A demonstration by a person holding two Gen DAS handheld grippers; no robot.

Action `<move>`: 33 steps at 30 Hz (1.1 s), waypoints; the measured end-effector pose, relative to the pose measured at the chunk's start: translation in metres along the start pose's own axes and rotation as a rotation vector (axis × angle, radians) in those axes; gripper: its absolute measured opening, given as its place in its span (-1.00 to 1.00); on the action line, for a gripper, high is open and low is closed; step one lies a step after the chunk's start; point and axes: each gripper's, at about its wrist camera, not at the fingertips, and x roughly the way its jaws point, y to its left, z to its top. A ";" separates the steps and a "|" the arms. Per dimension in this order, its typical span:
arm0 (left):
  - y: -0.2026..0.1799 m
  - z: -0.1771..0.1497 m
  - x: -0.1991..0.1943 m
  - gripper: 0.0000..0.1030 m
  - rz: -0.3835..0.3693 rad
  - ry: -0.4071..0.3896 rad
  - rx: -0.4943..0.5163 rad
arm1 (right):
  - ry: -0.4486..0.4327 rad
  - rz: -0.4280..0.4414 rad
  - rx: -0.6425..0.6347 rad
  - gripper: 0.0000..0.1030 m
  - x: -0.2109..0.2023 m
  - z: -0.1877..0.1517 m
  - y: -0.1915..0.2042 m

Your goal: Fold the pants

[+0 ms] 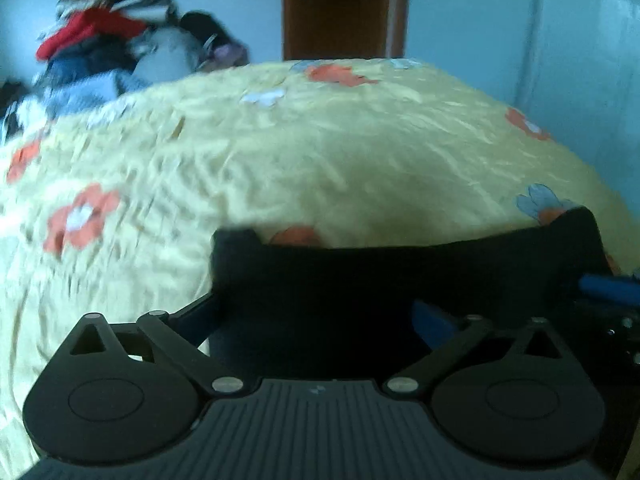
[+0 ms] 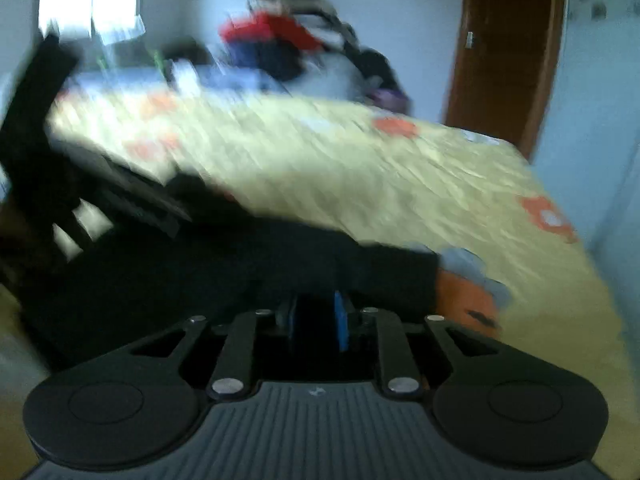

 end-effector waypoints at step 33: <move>0.016 -0.081 -0.068 1.00 -0.054 -0.016 -0.061 | -0.052 0.006 0.082 0.23 -0.026 -0.029 0.010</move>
